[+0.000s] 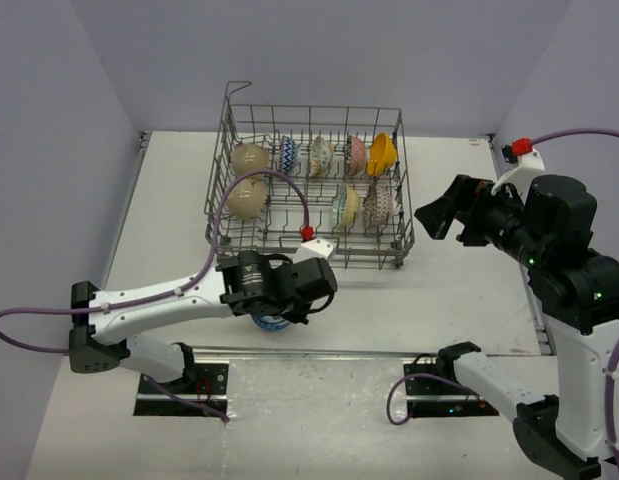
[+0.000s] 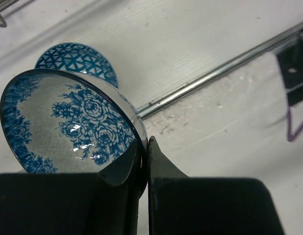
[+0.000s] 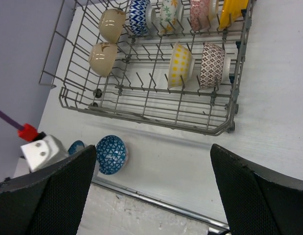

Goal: Unload the bowls from the dish rack

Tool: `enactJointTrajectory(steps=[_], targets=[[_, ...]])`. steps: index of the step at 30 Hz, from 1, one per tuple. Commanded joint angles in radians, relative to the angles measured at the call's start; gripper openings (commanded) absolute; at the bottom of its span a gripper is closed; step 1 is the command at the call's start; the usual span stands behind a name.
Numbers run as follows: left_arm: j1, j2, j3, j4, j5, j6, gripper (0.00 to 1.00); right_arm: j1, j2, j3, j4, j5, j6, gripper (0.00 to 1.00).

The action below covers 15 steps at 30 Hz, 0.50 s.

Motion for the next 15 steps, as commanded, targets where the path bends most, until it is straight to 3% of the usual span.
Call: enactJointTrajectory(steps=[1,7,15], targets=[[0.003,0.04,-0.092,0.105,-0.15,-0.049,0.0,-0.001,0.002,0.046,0.02,-0.007,-0.006,0.99],[0.007,0.162,-0.153,0.149,-0.222,-0.011,0.0,-0.001,-0.027,0.02,0.019,-0.013,0.003,0.99],[0.09,0.219,-0.27,0.254,-0.212,0.041,0.0,-0.001,-0.055,0.003,0.015,-0.02,0.001,0.99]])
